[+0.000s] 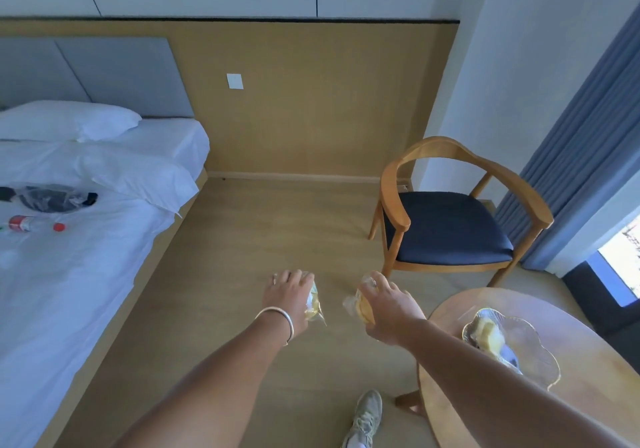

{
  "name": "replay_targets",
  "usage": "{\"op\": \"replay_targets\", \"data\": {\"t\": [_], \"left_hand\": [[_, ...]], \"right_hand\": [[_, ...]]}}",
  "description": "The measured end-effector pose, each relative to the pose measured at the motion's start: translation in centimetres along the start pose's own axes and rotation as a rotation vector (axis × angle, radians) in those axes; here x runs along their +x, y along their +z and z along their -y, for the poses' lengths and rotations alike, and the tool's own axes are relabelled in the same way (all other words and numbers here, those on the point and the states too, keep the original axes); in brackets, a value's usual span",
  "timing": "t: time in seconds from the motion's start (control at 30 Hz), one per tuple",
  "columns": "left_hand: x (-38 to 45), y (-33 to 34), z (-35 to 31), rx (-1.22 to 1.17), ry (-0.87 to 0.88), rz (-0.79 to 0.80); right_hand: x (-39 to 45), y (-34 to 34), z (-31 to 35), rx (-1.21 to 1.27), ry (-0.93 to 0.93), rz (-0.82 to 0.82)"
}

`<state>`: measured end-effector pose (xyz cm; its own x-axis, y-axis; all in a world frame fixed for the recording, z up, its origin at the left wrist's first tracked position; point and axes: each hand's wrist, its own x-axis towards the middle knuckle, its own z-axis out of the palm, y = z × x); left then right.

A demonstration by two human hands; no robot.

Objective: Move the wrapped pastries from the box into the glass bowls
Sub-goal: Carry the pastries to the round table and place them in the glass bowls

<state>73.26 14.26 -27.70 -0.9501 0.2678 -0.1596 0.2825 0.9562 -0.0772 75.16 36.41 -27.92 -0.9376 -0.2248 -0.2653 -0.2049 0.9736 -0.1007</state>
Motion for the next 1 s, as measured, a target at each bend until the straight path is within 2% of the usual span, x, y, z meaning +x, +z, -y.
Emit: {"op": "replay_targets", "data": {"t": [0.23, 0.43, 0.77, 1.0], "left_hand": [[13.6, -5.3, -2.0, 0.057, 0.048, -0.037], [23.4, -9.3, -7.8, 0.130, 0.168, -0.067], [33.7, -10.5, -24.2, 0.200, 0.650, -0.147], [36.0, -9.4, -37.6, 0.242, 1.078, -0.133]], "right_hand": [[10.2, -5.3, -8.2, 0.066, 0.051, -0.058], [13.4, -7.5, -16.8, 0.118, 0.166, -0.103], [7.7, -6.2, -31.3, 0.300, 0.594, -0.149], [-1.8, -2.6, -36.3, 0.392, 1.032, -0.113]]}}
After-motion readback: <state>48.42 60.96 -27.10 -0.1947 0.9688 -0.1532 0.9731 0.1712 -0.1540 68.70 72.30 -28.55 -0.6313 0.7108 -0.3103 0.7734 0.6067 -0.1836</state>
